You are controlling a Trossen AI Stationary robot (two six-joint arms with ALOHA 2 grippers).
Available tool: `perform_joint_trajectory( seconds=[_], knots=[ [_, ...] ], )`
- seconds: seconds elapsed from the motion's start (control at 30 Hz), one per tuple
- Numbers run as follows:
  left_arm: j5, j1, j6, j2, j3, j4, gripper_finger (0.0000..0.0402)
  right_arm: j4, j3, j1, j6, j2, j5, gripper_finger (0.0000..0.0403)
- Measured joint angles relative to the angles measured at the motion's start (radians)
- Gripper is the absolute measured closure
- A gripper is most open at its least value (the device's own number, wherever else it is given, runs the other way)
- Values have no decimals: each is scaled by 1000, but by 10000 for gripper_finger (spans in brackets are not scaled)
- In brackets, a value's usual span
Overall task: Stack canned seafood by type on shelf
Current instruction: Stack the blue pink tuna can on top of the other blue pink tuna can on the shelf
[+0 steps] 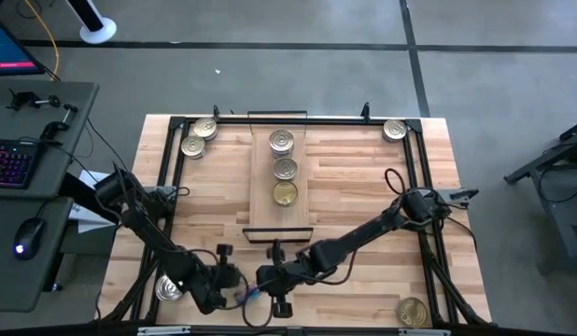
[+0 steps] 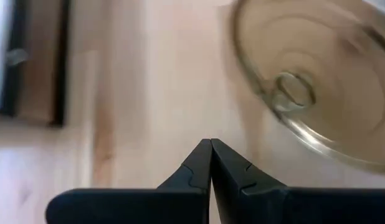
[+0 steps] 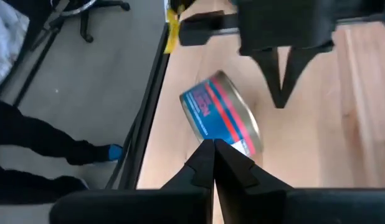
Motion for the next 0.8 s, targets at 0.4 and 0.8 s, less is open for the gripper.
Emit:
perform_joint_trajectory(
  seconds=[0.4, 0.8],
  knots=[
    [-103, -135, -345, -205, 2, -254, 401, -39, 94, -39, -153, 1, -92, 350],
    [-120, -196, -606, -195, 3, -258, 402, -4, 94, -46, -368, 55, -136, 122]
  ],
)
